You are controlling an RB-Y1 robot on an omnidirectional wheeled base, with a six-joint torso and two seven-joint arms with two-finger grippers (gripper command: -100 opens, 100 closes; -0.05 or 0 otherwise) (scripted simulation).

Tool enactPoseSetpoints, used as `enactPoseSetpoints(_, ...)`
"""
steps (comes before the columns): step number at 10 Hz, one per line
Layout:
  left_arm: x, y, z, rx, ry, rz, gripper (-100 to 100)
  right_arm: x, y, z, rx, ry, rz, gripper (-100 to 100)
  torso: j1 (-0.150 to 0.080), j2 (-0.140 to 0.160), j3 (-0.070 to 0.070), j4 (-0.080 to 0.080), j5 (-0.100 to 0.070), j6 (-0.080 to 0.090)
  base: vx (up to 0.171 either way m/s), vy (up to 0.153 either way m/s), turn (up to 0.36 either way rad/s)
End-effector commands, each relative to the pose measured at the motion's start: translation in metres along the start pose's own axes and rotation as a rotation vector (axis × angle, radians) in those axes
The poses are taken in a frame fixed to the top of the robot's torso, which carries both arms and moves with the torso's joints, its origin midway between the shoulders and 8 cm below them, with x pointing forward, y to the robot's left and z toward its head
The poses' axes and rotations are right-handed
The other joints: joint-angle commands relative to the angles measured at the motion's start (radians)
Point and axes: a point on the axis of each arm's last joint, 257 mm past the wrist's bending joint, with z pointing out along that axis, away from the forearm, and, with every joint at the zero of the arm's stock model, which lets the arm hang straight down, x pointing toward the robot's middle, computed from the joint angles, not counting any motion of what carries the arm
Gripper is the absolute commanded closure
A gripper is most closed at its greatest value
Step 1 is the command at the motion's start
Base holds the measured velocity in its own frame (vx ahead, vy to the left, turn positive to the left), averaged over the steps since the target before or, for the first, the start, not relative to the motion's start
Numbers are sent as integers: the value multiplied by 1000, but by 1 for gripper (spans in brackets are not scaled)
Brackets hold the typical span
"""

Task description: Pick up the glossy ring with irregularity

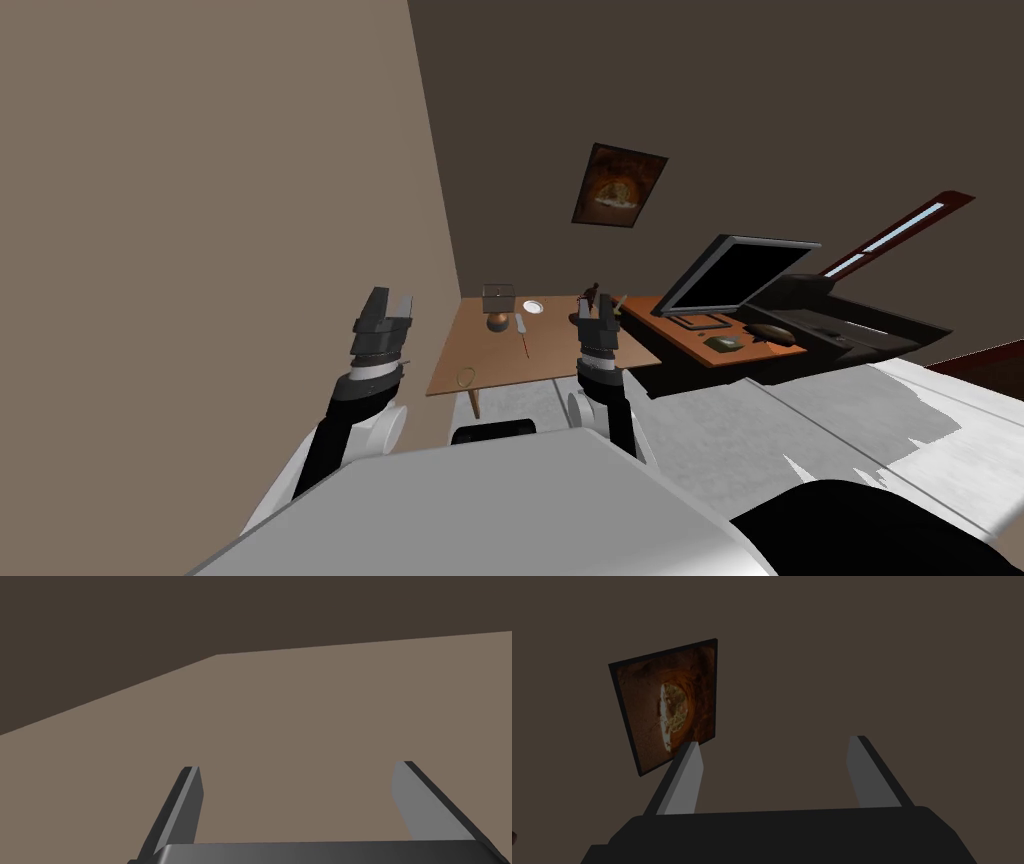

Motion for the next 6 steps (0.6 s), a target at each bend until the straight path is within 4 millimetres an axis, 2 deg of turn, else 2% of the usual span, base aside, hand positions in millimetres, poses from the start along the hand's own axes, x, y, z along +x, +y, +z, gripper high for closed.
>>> enactPoseSetpoints(1, 7, 28, -9, -68, 32, 1, -100, 0, 0, 0, 0, 0, 0, 0, 0, 0, 0, 0, 0, 0, -40, -95, -26)
enactPoseSetpoints(2, 11, 45, -15, -110, 50, 1, -100, 0, 0, 0, 0, 0, 0, 0, -1, 0, 0, 0, 0, 0, -37, -89, -16)
enactPoseSetpoints(3, 11, 48, -16, -117, 50, 1, -100, 0, 0, 0, 0, 0, 0, 0, 0, -1, 0, 0, 0, 0, -26, -46, -3)
enactPoseSetpoints(5, 18, 82, -29, -200, 81, 0, -100, 0, 0, 0, 0, 0, 0, 0, 3, -1, -1, 0, 1, 0, -35, -49, -19)
enactPoseSetpoints(6, 19, 88, -32, -214, 83, 0, -100, 0, 0, 0, 0, 0, 0, 0, 2, -1, -1, 0, 0, 0, -25, -54, -4)
